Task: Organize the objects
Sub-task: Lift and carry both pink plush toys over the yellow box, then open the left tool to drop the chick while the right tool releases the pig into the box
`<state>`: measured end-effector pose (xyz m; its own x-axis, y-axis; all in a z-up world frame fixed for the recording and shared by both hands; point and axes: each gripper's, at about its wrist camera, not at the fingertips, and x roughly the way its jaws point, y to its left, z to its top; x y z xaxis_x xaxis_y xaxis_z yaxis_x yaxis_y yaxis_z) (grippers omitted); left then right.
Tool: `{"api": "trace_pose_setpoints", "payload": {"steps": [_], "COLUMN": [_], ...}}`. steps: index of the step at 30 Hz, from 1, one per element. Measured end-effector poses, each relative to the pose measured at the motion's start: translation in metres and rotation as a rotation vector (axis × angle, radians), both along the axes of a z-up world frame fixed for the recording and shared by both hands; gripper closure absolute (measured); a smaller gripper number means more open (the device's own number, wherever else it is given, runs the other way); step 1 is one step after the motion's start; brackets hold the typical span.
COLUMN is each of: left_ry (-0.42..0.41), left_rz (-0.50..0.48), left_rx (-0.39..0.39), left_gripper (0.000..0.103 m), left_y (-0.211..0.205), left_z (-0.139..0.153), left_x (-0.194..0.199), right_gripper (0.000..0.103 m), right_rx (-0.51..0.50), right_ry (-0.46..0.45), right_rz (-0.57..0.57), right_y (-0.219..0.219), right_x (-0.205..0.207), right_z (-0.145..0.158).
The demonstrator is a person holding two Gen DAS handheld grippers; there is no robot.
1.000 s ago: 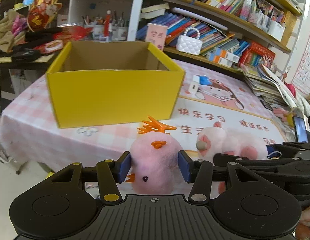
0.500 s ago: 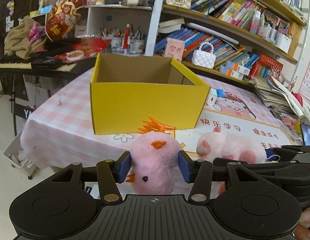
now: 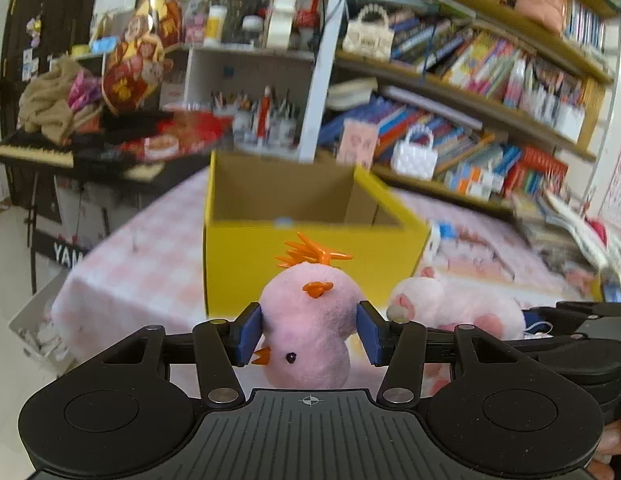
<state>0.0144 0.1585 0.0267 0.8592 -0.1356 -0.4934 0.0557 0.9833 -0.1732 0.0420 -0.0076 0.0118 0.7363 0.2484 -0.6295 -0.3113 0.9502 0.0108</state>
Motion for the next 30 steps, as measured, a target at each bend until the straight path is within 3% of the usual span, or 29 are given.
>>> {"api": "trace_pose_setpoints", "payload": {"steps": [7,12,15,19,25,30], "left_ry": [-0.137,-0.163,-0.134,-0.082,0.013,0.067], "left_rz": [0.047,0.08,0.077,0.095,0.174,0.179], "left_rx": [0.021,0.069,0.159,0.211,0.164,0.176], "left_gripper": [0.054,0.053,0.053,0.053,0.053,0.053], "left_y": [0.005,0.001,-0.007,-0.012,-0.003,-0.002], "left_z": [0.034,0.038,0.028,0.012,-0.013,-0.025], "left_x": [0.046,0.083,0.111,0.142,0.174,0.185], "right_gripper": [0.041,0.041,0.04,0.04,0.04,0.04], "right_rx": [0.043,0.058,0.021,-0.058,-0.137,-0.182], "right_ry": [-0.16,-0.216,-0.209,-0.172,-0.118,-0.081], "right_rz": [-0.005,-0.023,-0.003,0.05,0.145,0.207], "right_y": [0.002,0.0,0.007,0.021,0.042,0.053], "right_x": [0.049,0.095,0.127,0.162,0.21,0.235], "right_z": [0.046,0.058,0.052,0.033,0.008,-0.007]}}
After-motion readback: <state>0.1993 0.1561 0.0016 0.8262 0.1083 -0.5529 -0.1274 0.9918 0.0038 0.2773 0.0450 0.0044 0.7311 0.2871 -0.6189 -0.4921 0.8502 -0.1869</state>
